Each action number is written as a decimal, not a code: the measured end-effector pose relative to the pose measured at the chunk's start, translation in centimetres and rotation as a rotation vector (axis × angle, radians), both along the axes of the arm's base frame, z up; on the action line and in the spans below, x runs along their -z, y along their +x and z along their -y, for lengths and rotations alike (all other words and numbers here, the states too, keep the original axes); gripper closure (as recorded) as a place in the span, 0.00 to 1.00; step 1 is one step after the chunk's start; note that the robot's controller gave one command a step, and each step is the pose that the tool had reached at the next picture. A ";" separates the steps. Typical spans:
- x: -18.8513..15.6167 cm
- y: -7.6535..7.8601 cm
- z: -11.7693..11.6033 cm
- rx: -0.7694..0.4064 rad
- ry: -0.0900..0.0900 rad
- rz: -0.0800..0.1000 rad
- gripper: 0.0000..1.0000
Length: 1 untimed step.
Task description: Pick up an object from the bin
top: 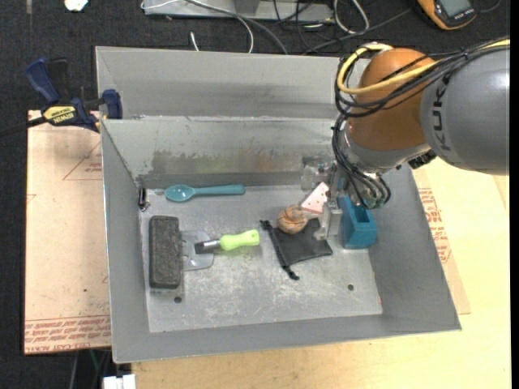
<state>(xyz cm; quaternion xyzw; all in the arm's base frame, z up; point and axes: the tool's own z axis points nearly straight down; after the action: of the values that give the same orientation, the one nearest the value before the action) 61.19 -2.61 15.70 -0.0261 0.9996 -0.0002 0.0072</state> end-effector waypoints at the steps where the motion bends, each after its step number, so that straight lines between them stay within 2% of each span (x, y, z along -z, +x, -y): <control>1: -0.1 0.0 0.0 -0.001 0.000 0.001 0.00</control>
Offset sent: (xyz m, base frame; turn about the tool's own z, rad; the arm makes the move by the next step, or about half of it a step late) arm 0.0008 -0.0111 -0.0381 -0.1741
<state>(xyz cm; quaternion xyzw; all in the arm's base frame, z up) 61.23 -2.60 15.75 -0.0265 0.9996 -0.0004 0.0078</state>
